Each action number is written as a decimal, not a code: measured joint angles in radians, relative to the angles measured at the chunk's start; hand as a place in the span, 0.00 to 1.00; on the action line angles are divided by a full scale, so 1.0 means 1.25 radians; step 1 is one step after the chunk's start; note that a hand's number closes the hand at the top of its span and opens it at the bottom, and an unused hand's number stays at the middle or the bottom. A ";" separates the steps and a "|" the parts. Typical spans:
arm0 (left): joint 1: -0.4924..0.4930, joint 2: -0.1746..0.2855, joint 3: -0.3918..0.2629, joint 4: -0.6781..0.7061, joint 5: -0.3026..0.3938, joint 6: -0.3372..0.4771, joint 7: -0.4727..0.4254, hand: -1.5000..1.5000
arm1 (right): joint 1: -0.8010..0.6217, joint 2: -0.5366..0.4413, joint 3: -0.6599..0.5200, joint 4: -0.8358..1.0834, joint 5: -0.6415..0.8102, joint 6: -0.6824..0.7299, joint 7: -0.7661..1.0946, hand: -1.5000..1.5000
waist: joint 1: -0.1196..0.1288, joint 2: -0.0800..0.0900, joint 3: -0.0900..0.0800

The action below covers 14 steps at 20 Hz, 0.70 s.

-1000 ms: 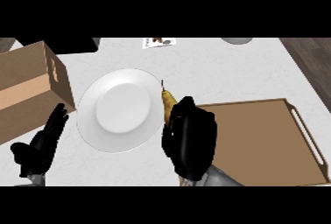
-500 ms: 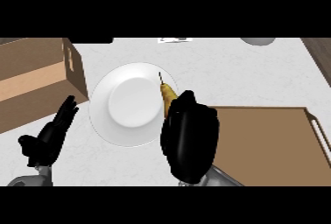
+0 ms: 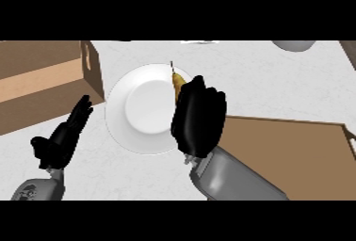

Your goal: Pick the pear from the tray and place it in the plate

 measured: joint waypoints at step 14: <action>-0.019 -0.012 -0.014 0.010 -0.007 -0.007 0.000 0.50 | -0.048 0.002 -0.157 0.164 -0.051 -0.155 -0.016 0.00 | 0.027 0.009 0.002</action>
